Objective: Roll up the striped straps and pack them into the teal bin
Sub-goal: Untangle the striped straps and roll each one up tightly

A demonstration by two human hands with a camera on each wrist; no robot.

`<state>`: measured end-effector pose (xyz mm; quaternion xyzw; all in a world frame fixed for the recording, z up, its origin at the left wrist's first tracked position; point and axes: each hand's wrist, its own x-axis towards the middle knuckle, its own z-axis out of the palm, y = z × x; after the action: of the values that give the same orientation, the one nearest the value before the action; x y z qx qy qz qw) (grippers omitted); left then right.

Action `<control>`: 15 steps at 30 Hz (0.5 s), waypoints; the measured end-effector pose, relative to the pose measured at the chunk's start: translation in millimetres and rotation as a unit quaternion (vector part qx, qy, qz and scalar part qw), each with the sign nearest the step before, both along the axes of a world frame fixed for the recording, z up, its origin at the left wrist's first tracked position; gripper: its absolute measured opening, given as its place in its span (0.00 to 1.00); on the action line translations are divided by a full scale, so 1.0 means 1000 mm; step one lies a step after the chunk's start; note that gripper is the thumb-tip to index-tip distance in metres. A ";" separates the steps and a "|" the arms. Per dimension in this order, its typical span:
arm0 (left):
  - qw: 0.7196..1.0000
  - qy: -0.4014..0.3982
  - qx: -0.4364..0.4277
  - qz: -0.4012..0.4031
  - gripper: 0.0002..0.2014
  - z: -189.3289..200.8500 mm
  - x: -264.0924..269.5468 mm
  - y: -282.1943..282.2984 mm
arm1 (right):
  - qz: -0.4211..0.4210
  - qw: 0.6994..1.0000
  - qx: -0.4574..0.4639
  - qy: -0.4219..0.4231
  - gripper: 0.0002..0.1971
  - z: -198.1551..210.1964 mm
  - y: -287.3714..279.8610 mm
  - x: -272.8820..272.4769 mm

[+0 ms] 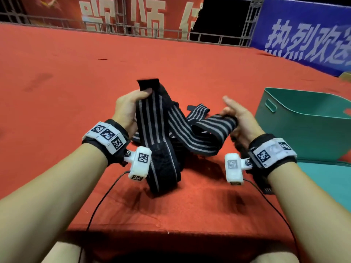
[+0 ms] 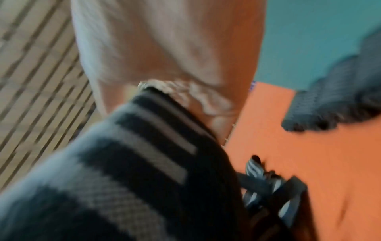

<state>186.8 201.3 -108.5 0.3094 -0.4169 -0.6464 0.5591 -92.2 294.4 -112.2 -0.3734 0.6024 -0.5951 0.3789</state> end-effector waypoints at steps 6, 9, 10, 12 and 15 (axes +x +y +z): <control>0.990 -0.018 -0.041 -0.137 0.09 0.021 -0.002 0.014 | 0.038 0.905 -0.015 0.423 0.39 -0.004 -0.012 0.028; 0.985 -0.032 -0.041 -0.164 0.07 0.029 -0.007 0.025 | 0.208 0.927 -0.076 0.302 0.35 0.017 -0.017 0.055; 0.985 -0.039 -0.043 -0.161 0.08 0.032 -0.009 0.028 | 0.231 0.927 -0.093 0.279 0.28 0.021 -0.020 0.059; 0.990 -0.041 -0.039 -0.126 0.13 0.037 -0.011 0.030 | 0.210 0.938 -0.135 0.240 0.13 0.029 -0.020 0.064; 0.999 -0.021 -0.001 -0.025 0.08 0.038 -0.008 0.019 | 0.104 0.955 -0.212 0.179 0.06 0.040 -0.021 0.059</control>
<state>179.1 220.5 -70.6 0.3123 -0.4368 -0.6531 0.5340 -32.7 273.3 -72.1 -0.6065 0.4777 -0.5898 0.2368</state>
